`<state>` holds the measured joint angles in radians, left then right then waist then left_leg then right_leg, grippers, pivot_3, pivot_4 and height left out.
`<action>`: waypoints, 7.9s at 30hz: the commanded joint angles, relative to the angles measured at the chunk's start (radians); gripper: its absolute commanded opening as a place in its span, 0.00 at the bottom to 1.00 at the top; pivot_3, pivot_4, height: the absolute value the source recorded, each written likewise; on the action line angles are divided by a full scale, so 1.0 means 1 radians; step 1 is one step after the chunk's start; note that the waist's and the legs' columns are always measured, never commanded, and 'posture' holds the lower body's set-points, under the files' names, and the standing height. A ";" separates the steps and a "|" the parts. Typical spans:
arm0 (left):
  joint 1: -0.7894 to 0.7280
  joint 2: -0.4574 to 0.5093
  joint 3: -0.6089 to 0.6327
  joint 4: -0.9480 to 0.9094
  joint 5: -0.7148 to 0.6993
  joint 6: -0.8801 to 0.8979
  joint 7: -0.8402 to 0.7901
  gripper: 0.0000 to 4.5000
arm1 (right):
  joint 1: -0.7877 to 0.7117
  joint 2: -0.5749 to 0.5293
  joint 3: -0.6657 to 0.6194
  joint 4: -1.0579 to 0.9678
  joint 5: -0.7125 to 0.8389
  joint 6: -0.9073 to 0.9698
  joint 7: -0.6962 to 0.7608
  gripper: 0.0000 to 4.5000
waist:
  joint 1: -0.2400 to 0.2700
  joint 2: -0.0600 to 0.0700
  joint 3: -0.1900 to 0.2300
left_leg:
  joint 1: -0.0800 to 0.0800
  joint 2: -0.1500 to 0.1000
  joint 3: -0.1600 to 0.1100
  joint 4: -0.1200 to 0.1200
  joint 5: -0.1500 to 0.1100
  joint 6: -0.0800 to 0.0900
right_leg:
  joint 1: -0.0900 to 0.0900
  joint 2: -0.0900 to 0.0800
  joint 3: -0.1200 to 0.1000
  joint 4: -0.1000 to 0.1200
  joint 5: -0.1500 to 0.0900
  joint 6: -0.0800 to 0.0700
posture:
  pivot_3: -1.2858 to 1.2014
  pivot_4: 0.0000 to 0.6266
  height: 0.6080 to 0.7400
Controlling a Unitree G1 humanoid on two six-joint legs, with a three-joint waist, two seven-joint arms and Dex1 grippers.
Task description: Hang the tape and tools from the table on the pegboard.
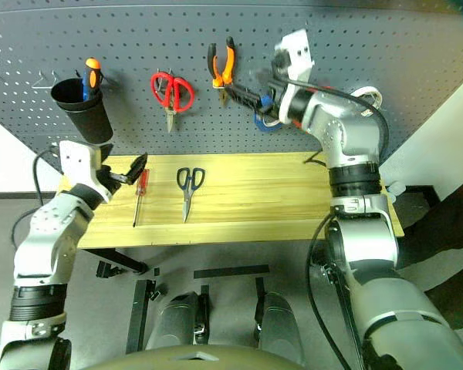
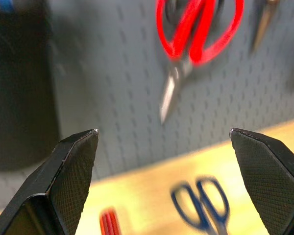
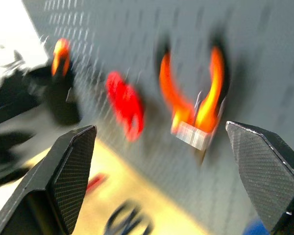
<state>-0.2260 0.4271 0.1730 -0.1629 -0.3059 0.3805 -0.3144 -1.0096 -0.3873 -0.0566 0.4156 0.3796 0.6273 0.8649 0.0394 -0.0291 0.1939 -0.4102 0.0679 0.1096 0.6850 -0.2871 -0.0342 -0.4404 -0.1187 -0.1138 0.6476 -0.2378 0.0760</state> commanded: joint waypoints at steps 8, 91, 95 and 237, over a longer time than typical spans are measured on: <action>-0.054 -0.143 -0.137 0.057 0.132 0.235 0.188 1.00 | 0.102 -0.141 0.191 -0.039 -0.057 -0.119 0.368 0.99 | 0.001 0.000 0.000 | 0.000 0.000 0.000 0.000 0.000 0.000 | 0.001 0.000 0.000 0.000 0.000 0.000 | 0.56 0.25 1.00; 0.222 -0.149 -0.005 -0.360 -0.007 -0.102 -0.083 0.16 | 0.036 -0.139 0.002 -0.012 0.059 -0.118 0.512 1.00 | -0.024 0.007 0.121 | -0.006 0.000 -0.001 -0.001 -0.001 0.002 | -0.004 -0.003 -0.004 -0.004 0.000 0.000 | 0.56 0.25 1.00; 0.176 -0.134 0.036 -0.349 -0.057 -0.186 -0.123 0.16 | 0.020 -0.135 -0.024 -0.021 0.089 -0.115 0.486 1.00 | -0.020 0.006 0.091 | -0.006 0.000 -0.001 -0.001 -0.001 0.002 | -0.003 -0.003 -0.004 -0.008 0.000 0.000 | 0.56 0.20 1.00; -0.654 -0.016 0.089 0.981 0.120 0.159 0.207 0.96 | -0.043 0.144 0.262 0.287 -0.253 -0.349 0.307 1.00 | -0.003 0.008 0.197 | -0.001 0.000 0.000 -0.002 0.000 0.001 | -0.004 -0.001 -0.002 0.000 0.000 0.000 | 0.55 0.63 1.00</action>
<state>-0.8646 0.4097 0.2504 0.7954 -0.1841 0.5518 -0.1077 -1.0604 -0.2375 0.2215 0.7449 0.1217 0.2788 1.1665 0.0364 -0.0213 0.3910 -0.4116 0.0679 0.1093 0.6825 -0.2875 -0.0329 -0.4439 -0.1201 -0.1162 0.6476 -0.2381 0.0761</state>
